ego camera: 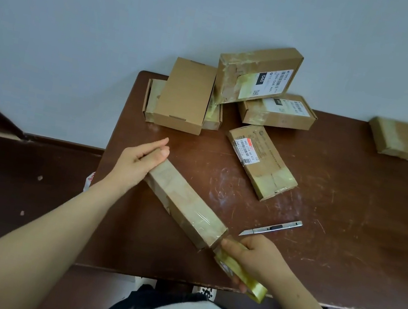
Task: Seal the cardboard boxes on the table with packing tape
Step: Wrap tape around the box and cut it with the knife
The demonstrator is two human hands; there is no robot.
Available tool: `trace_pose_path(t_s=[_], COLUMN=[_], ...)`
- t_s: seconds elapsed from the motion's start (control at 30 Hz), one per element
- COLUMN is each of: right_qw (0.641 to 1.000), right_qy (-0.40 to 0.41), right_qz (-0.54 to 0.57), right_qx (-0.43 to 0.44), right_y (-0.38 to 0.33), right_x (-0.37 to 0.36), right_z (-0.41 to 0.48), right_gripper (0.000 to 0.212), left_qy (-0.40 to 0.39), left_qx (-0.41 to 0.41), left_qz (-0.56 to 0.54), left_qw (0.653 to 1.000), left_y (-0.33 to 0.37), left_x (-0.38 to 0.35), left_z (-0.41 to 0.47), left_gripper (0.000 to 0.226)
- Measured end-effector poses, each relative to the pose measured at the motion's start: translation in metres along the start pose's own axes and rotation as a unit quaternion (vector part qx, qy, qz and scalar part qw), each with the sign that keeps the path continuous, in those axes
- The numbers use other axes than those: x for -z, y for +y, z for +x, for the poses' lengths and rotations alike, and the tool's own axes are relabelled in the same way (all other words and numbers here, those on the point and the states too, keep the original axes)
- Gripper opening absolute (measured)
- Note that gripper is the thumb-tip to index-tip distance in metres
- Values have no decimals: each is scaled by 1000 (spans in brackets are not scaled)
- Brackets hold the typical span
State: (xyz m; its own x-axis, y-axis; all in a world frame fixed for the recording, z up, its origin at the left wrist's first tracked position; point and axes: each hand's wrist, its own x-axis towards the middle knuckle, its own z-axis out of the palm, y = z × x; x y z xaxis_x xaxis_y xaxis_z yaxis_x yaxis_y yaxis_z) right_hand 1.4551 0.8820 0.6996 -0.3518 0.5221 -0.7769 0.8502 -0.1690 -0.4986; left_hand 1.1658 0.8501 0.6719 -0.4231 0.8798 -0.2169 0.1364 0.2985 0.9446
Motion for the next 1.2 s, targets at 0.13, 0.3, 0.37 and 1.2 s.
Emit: trace_pose_path(t_s=[0.13, 0.3, 0.37, 1.2], right_qw=[1000, 1000, 1000, 997], right_qy=[9, 18, 20, 55], right_qz=[16, 7, 16, 14], right_qx=[-1, 12, 16, 58], right_y=[0, 0, 0, 16], right_x=[-3, -7, -8, -16], right_z=[1, 1, 1, 11], right_gripper=[44, 43, 42, 35], left_qy=[13, 9, 27, -81], left_qx=[-221, -116, -154, -402], left_qz=[421, 549, 555, 526], left_qw=[879, 828, 817, 745], left_y=[12, 11, 12, 5], left_x=[-8, -50, -54, -112], left_z=[0, -25, -34, -80], left_gripper=[40, 68, 67, 40])
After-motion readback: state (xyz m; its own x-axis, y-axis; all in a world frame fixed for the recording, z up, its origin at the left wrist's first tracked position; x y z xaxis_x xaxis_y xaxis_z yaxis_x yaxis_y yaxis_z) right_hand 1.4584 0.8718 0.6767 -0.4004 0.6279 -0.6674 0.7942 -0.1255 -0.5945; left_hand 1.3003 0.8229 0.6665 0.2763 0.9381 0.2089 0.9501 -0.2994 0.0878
